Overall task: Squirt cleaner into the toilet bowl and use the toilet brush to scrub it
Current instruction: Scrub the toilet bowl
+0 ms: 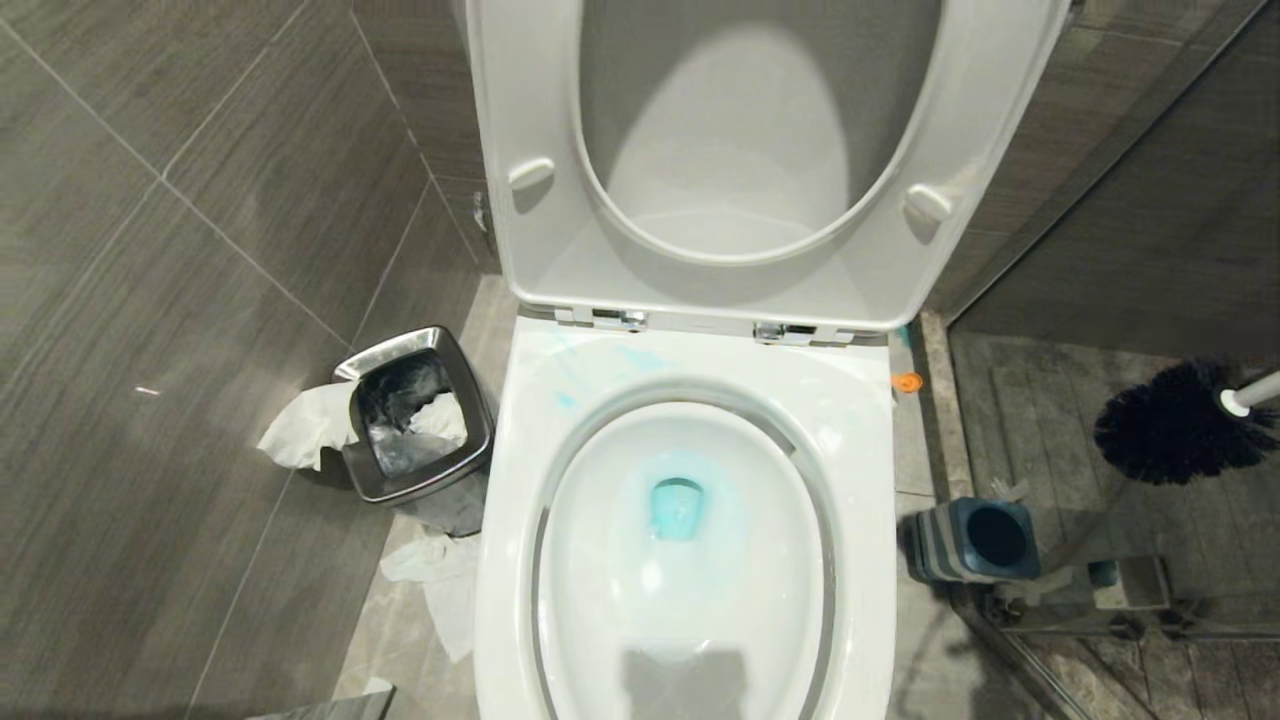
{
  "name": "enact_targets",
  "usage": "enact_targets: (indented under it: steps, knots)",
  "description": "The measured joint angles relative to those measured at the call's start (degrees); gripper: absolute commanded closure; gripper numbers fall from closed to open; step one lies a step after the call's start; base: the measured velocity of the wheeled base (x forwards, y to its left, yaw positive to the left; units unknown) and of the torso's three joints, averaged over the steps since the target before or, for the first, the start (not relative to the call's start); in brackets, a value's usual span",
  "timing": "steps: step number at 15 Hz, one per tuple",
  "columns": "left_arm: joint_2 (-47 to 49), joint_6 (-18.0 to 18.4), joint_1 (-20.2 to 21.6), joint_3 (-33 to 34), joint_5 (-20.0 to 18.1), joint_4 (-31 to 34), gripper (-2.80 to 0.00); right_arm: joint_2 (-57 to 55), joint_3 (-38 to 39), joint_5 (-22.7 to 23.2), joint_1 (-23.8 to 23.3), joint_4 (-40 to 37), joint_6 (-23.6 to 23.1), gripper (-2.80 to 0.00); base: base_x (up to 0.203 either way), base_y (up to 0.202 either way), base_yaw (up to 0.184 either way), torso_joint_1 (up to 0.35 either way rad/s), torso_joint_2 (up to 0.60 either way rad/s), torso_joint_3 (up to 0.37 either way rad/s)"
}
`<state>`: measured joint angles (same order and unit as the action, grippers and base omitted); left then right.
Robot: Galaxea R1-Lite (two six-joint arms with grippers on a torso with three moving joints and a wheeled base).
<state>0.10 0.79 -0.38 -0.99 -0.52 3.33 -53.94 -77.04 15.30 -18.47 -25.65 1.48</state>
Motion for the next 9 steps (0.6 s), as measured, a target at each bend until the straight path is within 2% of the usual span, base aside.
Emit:
enact_targets:
  steps: [9]
  knots:
    - [0.00, -0.43, 0.02, 0.02, 0.14, -0.03, 0.00, -1.94, -1.37, 0.11, 0.00, 0.00, 0.09, 0.00, 0.000, 0.000, 0.000, 0.000, 0.00, 0.203]
